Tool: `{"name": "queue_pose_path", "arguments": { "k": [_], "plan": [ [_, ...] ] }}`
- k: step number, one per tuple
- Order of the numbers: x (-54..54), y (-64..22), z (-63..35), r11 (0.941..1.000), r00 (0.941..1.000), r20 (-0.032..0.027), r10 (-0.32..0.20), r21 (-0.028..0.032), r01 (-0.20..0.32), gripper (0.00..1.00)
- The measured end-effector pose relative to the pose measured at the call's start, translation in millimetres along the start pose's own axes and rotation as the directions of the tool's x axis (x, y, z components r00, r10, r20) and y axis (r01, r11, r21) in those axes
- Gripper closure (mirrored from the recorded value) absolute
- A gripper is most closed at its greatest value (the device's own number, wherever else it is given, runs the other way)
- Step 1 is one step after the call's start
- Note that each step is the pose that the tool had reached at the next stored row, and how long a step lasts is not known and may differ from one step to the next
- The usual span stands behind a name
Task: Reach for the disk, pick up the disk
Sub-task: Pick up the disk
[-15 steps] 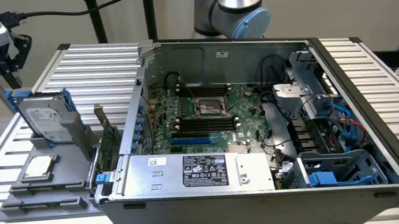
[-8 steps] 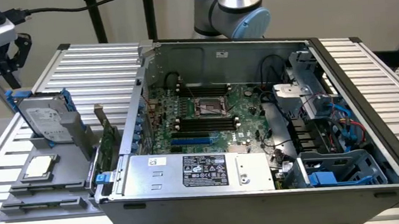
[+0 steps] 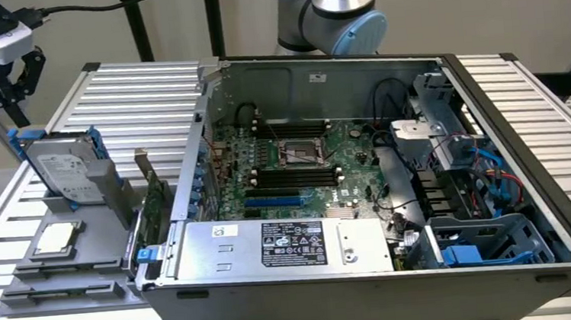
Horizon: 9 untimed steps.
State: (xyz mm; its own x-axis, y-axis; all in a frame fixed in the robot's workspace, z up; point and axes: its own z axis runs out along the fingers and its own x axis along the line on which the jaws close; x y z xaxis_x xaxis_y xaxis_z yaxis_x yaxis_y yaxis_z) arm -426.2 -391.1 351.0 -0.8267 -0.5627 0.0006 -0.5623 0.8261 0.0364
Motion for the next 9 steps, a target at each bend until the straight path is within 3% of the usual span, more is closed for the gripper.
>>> {"name": "queue_pose_path", "arguments": {
  "k": [4, 9],
  "plan": [
    [0.0, 0.0, -0.2, 0.9974, 0.9974, -0.0025, -0.072, -0.0001, 0.072, 0.89],
    [0.0, 0.1, -0.6, 0.9865, 0.9865, -0.0058, -0.164, -0.0004, 0.164, 0.89]
  ]
}}
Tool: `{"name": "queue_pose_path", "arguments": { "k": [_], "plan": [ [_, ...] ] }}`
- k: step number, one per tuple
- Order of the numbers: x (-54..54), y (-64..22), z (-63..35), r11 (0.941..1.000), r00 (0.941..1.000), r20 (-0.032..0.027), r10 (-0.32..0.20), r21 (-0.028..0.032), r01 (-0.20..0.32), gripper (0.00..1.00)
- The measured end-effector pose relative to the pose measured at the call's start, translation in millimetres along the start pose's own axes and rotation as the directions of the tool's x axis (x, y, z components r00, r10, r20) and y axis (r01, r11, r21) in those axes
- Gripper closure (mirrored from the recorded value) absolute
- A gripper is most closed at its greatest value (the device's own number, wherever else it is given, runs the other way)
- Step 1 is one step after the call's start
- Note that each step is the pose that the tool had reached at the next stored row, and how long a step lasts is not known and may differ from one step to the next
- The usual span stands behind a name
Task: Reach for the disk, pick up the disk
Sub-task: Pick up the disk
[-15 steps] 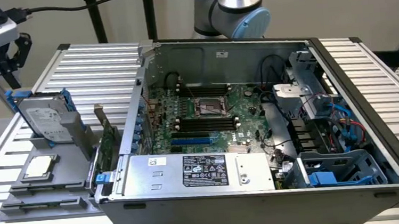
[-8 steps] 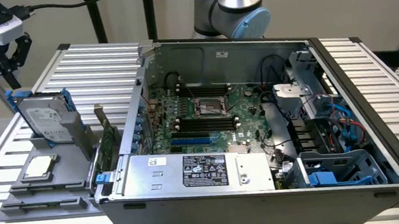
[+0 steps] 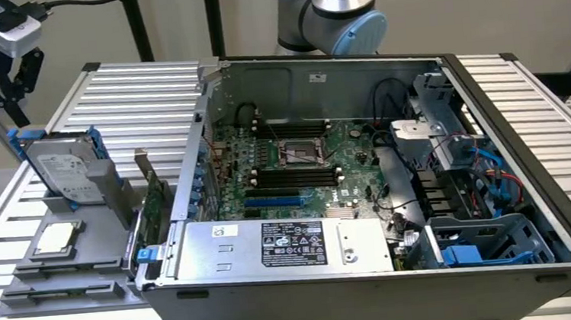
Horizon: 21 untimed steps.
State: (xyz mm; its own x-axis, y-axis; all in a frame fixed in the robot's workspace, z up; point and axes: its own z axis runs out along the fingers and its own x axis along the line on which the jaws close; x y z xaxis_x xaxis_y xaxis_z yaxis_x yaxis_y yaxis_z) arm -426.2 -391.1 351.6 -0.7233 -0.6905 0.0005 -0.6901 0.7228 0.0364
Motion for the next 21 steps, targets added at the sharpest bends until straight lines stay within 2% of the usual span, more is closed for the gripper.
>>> {"name": "queue_pose_path", "arguments": {
  "k": [3, 6, 11, 15, 18, 21],
  "plan": [
    [0.0, 0.0, -0.2, 0.9986, 0.9986, -0.0019, -0.053, 0.0000, 0.053, 0.89],
    [0.0, 0.0, -0.4, 0.9941, 0.9941, -0.0040, -0.108, -0.0002, 0.108, 0.89],
    [0.0, 0.0, -0.5, 0.9801, 0.9801, -0.0072, -0.199, -0.0006, 0.199, 0.89],
    [0.0, 0.0, -0.4, 0.9633, 0.9632, -0.0098, -0.268, -0.0012, 0.268, 0.89],
    [0.0, 0.0, -0.4, 0.9471, 0.9470, -0.0117, -0.321, -0.0017, 0.321, 0.89],
    [0.0, 0.0, -0.5, 0.9280, 0.9279, -0.0136, -0.373, -0.0024, 0.373, 0.89]
  ]
}}
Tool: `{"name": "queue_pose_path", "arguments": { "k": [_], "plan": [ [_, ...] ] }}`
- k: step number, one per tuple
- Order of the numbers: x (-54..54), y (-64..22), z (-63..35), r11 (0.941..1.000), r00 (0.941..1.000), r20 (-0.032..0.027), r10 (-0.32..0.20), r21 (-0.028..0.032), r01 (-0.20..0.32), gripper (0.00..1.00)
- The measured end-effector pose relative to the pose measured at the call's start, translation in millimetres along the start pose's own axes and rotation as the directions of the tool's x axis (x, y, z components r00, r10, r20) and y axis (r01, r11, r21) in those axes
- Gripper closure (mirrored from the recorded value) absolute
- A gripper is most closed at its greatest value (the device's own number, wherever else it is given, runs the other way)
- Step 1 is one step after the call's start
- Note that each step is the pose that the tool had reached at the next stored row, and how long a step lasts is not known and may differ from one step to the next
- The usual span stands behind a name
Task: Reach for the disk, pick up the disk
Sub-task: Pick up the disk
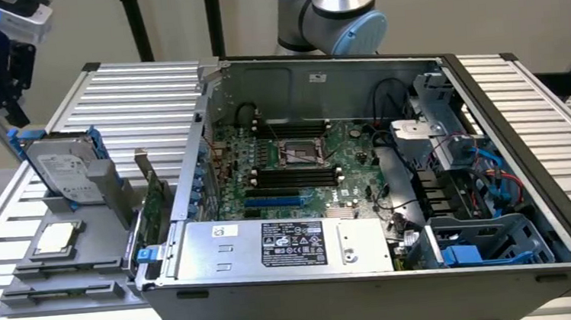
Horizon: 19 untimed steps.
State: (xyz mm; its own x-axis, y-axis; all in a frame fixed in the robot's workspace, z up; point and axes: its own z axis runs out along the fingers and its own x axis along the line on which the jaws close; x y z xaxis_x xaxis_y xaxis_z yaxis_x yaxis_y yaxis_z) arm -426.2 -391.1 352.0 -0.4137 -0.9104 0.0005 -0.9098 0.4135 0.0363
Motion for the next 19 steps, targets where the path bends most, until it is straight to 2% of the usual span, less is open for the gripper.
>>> {"name": "queue_pose_path", "arguments": {
  "k": [5, 8, 10, 15, 19],
  "plan": [
    [0.0, 0.0, 0.0, 0.9958, 0.9958, -0.0031, -0.091, 0.0004, 0.091, 0.89],
    [0.0, 0.0, 0.0, 0.9894, 0.9894, -0.0045, -0.145, 0.0020, 0.145, 0.89],
    [0.0, 0.0, -0.1, 0.9839, 0.9839, -0.0048, -0.179, 0.0056, 0.179, 0.89],
    [0.0, -0.1, 0.2, 0.9658, 0.9660, -0.0046, -0.259, 0.0195, 0.259, 0.89],
    [-0.1, -0.1, 1.4, 0.9455, 0.9457, -0.0063, -0.325, 0.0236, 0.325, 0.89]
  ]
}}
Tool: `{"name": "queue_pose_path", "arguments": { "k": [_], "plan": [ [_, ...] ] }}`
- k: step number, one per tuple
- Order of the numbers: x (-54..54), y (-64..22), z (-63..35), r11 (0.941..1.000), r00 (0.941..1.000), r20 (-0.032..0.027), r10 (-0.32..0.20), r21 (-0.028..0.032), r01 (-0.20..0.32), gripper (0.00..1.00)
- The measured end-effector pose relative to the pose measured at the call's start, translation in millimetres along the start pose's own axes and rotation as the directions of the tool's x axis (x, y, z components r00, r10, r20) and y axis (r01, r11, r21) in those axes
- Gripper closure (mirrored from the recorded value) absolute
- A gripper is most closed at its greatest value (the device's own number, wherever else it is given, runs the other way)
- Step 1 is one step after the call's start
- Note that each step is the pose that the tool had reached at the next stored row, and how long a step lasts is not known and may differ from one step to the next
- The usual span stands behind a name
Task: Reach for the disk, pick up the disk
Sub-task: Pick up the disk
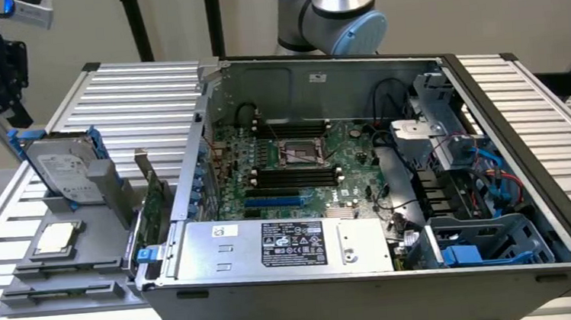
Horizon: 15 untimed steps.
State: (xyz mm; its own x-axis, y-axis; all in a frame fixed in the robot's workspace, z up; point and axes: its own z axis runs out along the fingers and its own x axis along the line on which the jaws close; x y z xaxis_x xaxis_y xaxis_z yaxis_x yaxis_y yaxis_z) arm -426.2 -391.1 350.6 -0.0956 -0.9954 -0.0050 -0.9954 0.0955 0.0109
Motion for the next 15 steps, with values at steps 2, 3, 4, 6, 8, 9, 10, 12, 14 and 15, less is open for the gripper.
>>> {"name": "queue_pose_path", "arguments": {
  "k": [2, 3, 4, 6, 8, 9, 10, 12, 14, 15],
  "plan": [
    [-0.1, 0.0, 0.8, 0.9994, 0.9994, -0.0004, -0.034, 0.0004, 0.034, 0.89],
    [-0.5, 0.1, 1.2, 0.9990, 0.9990, -0.0005, -0.045, 0.0007, 0.045, 0.89],
    [-1.3, 0.2, 1.3, 0.9986, 0.9986, -0.0005, -0.053, 0.0008, 0.053, 0.89],
    [-2.0, 0.3, 1.4, 0.9982, 0.9982, -0.0006, -0.059, 0.0008, 0.059, 0.89],
    [-2.1, 0.2, 1.3, 0.9982, 0.9982, -0.0006, -0.060, 0.0007, 0.060, 0.88],
    [-2.1, 0.2, 1.3, 0.9982, 0.9982, -0.0007, -0.060, 0.0006, 0.060, 0.88],
    [-2.1, 0.2, 1.3, 0.9982, 0.9982, -0.0007, -0.060, 0.0006, 0.060, 0.82],
    [-2.1, 0.2, 1.3, 0.9982, 0.9982, -0.0007, -0.060, 0.0006, 0.060, 0.70],
    [-2.3, 0.2, 1.6, 0.9982, 0.9982, -0.0006, -0.060, 0.0007, 0.060, 0.64],
    [-2.5, 0.2, 1.9, 0.9982, 0.9982, -0.0006, -0.061, 0.0008, 0.061, 0.58]
  ]
}}
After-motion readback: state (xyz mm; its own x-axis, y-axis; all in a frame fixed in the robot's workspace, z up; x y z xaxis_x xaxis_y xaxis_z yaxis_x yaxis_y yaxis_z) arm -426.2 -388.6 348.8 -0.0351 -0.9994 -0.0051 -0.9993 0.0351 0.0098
